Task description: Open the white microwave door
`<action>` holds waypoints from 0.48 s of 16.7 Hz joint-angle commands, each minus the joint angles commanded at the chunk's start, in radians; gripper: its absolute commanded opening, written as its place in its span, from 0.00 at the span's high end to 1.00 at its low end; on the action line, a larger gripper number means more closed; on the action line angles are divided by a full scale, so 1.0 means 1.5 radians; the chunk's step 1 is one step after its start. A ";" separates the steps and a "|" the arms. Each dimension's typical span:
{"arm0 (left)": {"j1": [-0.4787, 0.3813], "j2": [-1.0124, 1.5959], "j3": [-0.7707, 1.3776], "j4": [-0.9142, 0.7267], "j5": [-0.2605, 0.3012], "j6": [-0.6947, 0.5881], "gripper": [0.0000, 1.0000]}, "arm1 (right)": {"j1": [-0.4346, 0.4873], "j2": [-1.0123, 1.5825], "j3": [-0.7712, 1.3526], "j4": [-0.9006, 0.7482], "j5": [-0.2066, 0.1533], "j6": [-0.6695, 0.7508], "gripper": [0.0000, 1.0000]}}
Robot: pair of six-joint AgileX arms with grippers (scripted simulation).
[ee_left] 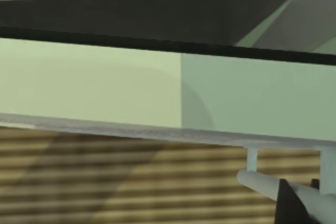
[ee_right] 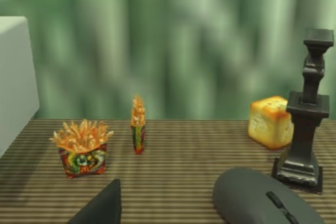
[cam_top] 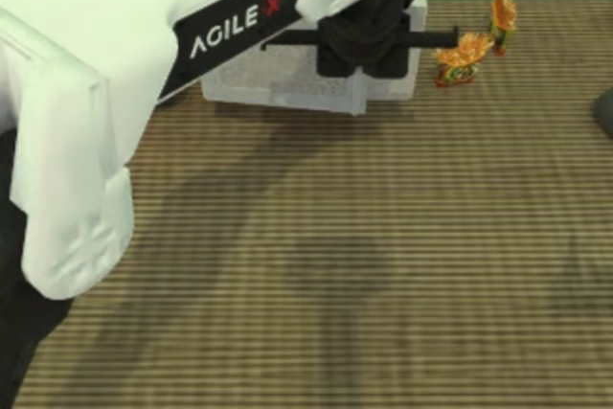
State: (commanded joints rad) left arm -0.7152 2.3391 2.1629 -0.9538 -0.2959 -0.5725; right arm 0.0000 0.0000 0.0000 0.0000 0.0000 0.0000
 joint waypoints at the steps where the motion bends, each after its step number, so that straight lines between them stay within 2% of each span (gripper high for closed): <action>1: 0.000 -0.001 -0.003 0.001 0.000 0.001 1.00 | 0.000 0.000 0.000 0.000 0.000 0.000 0.00; 8: 0.007 -0.041 -0.067 0.035 0.009 0.034 1.00 | 0.000 0.000 0.000 0.000 0.000 0.000 0.00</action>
State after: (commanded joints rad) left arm -0.7046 2.2774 2.0624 -0.9010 -0.2822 -0.5215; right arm 0.0000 0.0000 0.0000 0.0000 0.0000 0.0000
